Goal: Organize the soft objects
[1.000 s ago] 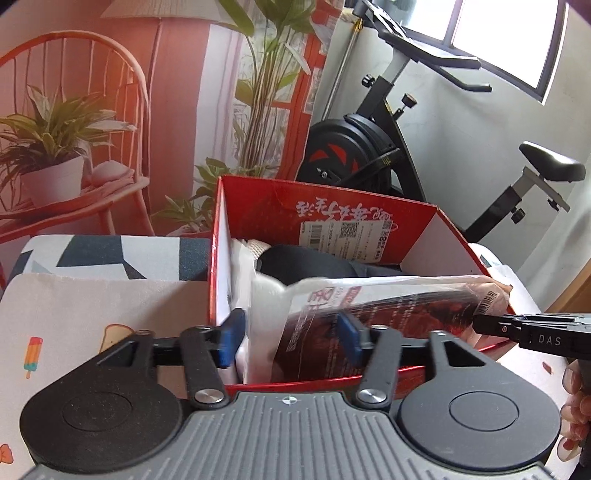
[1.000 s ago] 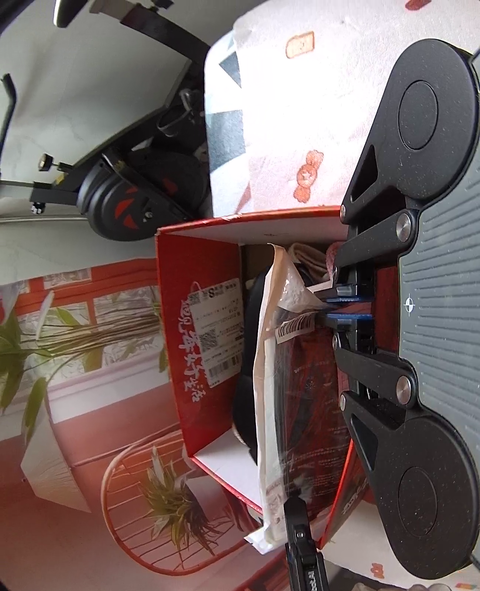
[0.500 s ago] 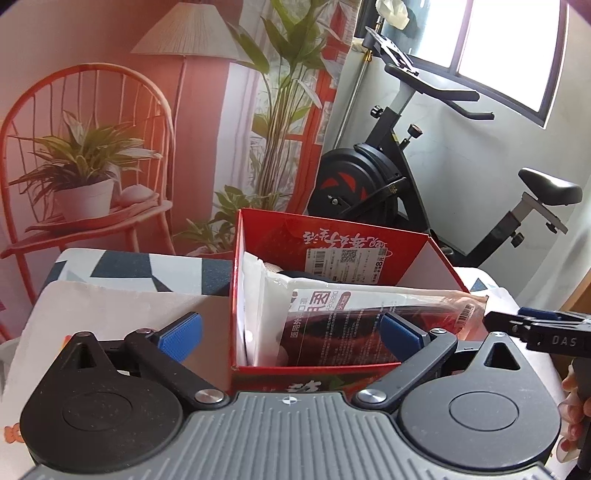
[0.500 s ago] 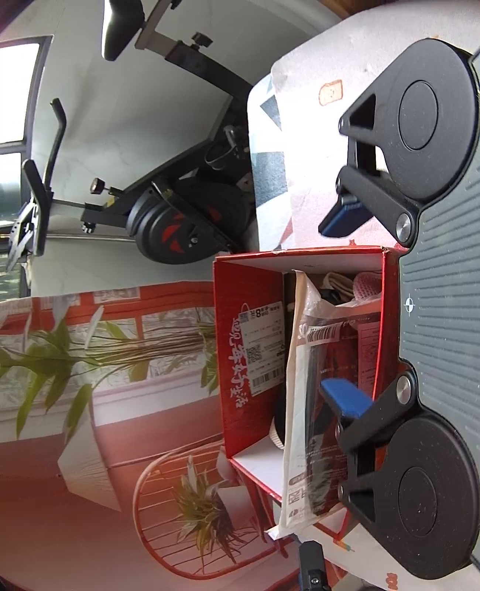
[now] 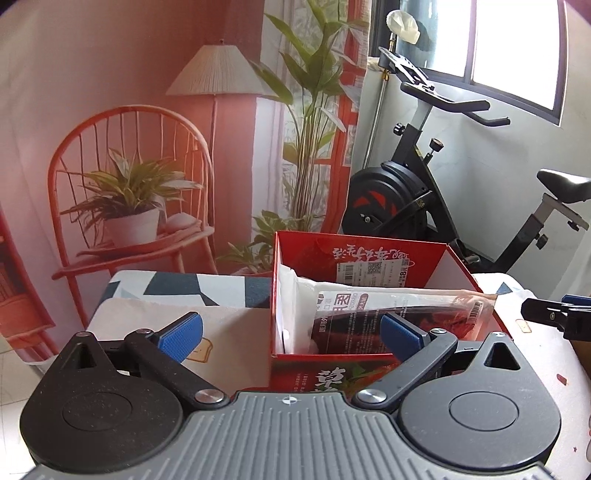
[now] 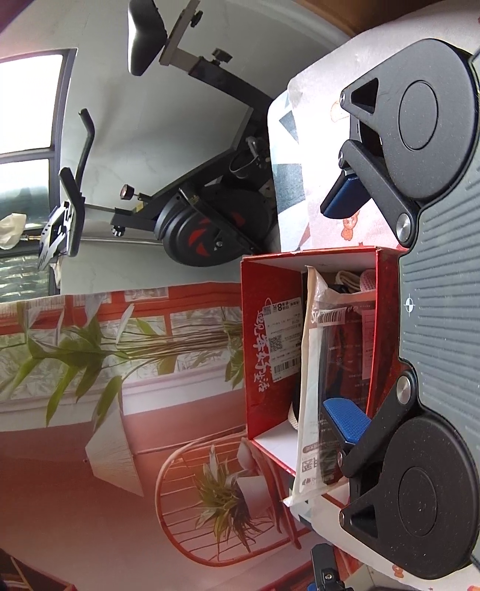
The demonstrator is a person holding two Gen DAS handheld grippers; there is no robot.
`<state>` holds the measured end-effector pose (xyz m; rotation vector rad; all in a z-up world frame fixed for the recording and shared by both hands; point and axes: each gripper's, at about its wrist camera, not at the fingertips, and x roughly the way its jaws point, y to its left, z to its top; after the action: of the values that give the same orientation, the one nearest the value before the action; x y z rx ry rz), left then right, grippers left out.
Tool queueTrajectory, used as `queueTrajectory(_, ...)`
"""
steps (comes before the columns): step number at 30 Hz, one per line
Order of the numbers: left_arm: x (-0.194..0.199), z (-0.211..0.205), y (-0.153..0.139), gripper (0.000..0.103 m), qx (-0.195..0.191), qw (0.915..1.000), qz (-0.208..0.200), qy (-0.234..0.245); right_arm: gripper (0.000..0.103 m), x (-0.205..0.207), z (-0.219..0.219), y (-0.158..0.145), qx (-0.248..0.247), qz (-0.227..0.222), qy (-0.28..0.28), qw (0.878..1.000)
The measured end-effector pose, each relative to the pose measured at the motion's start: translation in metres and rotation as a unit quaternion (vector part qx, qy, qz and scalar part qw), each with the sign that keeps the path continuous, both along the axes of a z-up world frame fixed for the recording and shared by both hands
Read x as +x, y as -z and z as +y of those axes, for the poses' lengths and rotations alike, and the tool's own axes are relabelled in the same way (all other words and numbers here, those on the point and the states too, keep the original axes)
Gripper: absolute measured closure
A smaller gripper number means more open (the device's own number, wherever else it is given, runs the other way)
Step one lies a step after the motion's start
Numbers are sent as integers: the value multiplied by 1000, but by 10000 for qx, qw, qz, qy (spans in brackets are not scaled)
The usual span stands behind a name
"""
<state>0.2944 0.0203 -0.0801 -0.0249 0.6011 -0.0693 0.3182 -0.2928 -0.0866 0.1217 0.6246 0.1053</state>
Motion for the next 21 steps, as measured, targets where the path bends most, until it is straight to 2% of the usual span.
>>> queueTrajectory(5,-15,0,-8,0,17,10000,-53,1,0,-14,2,-8,16,-39,8,10000)
queueTrajectory(11,-38,-4,-19,0,332,9993,-182,7,0,-36,4,-20,-20,-98,13,9999)
queueTrajectory(21,-88,8,-49,0,153,9984,-488,-227,0,-86,6,-49,-60,-219,97,9997)
